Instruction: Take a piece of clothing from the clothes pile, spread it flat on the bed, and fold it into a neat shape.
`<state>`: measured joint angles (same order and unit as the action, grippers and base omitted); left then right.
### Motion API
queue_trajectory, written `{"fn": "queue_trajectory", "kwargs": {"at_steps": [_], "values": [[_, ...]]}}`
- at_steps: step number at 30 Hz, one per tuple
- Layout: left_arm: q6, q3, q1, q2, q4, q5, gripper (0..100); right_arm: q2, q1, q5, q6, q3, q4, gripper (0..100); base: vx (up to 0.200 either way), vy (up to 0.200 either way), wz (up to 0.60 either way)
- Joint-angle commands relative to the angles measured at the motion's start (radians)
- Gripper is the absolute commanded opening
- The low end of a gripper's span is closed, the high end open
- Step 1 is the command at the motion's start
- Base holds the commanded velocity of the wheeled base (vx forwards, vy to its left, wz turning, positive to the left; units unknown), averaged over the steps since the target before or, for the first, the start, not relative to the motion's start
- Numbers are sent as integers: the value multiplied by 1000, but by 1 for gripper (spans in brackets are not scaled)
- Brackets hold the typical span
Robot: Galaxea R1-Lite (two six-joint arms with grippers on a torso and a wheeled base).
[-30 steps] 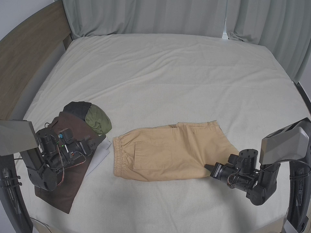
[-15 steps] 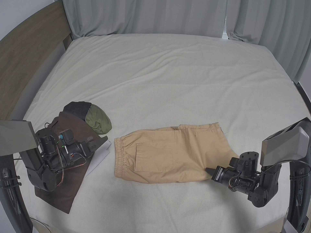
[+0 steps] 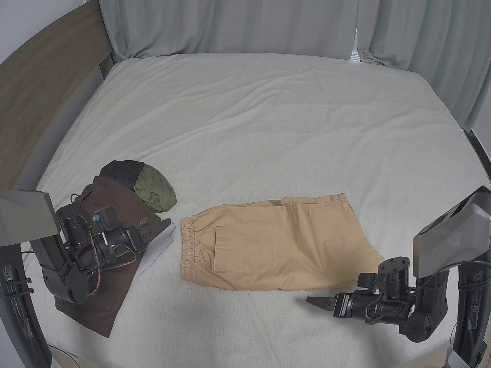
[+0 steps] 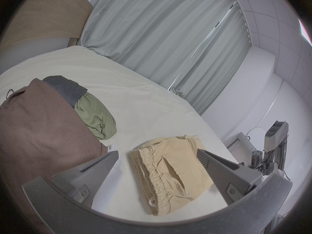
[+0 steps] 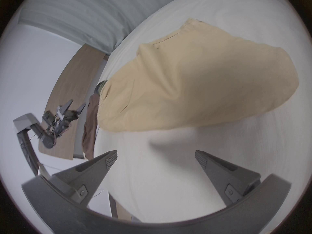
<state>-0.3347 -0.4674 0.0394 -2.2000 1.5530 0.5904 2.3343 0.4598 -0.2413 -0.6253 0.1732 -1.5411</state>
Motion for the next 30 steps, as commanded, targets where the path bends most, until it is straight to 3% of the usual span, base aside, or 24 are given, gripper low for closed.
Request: {"fn": "queue_trajectory", "kwargs": {"at_steps": [1,11,15,19,30], "values": [[0,4,-1,0,2,2,100,-42,30,-30,12,-46,-1,100,0,0,0],[0,10,1,0,2,2,100,-305,37,-187,49,-98,1,100,0,0,0],[0,13,1,-6,2,3,100,-374,25,-234,50,-60,1,100,0,0,0],[-1,16,-1,0,2,17,100,-397,-23,-325,55,17,2,100,0,0,0],[-1,16,11,-61,2,39,100,-401,-125,-354,131,11,2,100,0,0,0]]}}
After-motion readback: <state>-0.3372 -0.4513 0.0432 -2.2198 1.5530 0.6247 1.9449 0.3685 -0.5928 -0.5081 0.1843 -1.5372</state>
